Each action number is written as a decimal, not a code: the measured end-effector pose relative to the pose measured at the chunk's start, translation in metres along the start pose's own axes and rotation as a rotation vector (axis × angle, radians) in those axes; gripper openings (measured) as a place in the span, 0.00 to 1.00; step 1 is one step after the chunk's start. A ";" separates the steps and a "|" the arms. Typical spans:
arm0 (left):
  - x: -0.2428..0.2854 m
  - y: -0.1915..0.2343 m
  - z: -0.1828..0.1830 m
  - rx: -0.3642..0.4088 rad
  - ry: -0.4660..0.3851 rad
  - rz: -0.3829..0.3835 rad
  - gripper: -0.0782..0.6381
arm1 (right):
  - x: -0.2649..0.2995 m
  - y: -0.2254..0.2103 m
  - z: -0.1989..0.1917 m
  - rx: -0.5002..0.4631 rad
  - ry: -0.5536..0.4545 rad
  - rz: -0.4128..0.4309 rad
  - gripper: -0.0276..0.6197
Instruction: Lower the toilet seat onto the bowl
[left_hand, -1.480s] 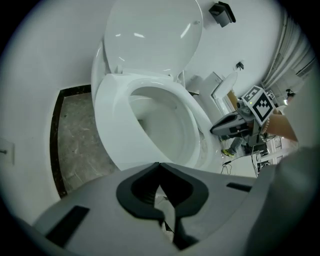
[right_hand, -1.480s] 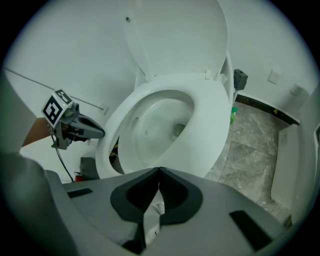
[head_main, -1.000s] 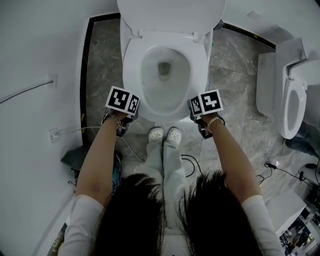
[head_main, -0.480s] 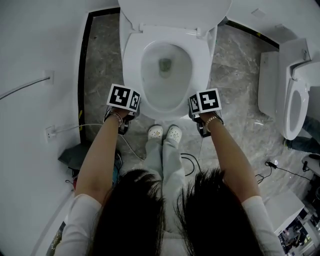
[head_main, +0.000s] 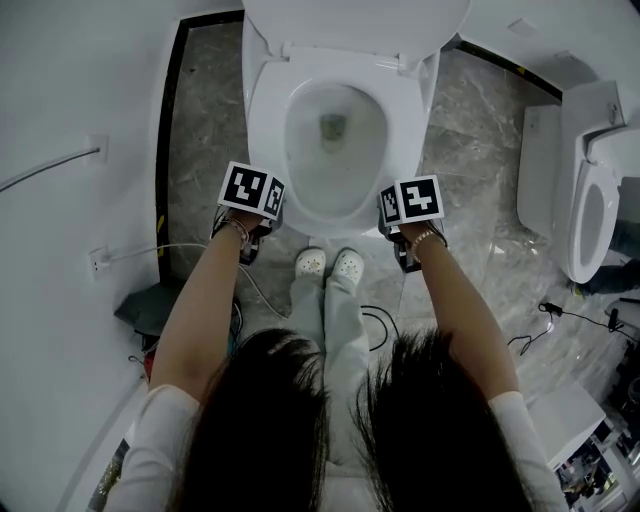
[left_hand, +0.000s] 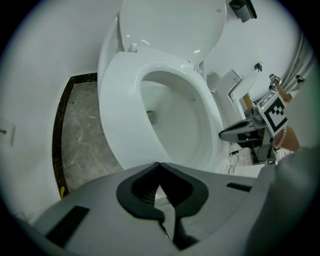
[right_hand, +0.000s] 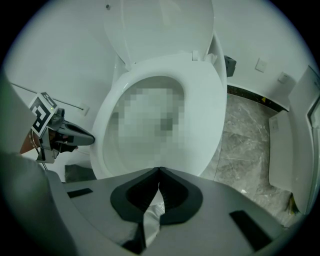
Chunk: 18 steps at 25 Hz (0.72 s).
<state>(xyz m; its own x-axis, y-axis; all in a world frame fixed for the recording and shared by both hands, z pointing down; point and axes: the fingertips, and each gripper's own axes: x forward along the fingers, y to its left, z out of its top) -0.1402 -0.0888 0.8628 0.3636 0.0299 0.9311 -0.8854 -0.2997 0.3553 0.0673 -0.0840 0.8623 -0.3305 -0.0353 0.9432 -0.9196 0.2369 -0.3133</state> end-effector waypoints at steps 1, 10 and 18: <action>0.000 0.000 0.000 0.000 0.001 0.003 0.12 | 0.000 0.000 0.000 0.000 0.001 -0.006 0.09; -0.012 -0.003 -0.001 -0.028 0.004 0.033 0.12 | -0.016 -0.003 0.001 -0.009 0.004 -0.060 0.09; -0.043 -0.010 0.012 -0.045 -0.045 0.039 0.12 | -0.051 0.009 0.016 -0.032 -0.033 -0.051 0.09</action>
<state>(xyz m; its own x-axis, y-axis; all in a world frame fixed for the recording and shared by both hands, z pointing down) -0.1431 -0.0986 0.8185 0.3407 -0.0242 0.9398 -0.9107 -0.2566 0.3236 0.0728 -0.0958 0.8098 -0.2906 -0.0796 0.9535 -0.9283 0.2651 -0.2608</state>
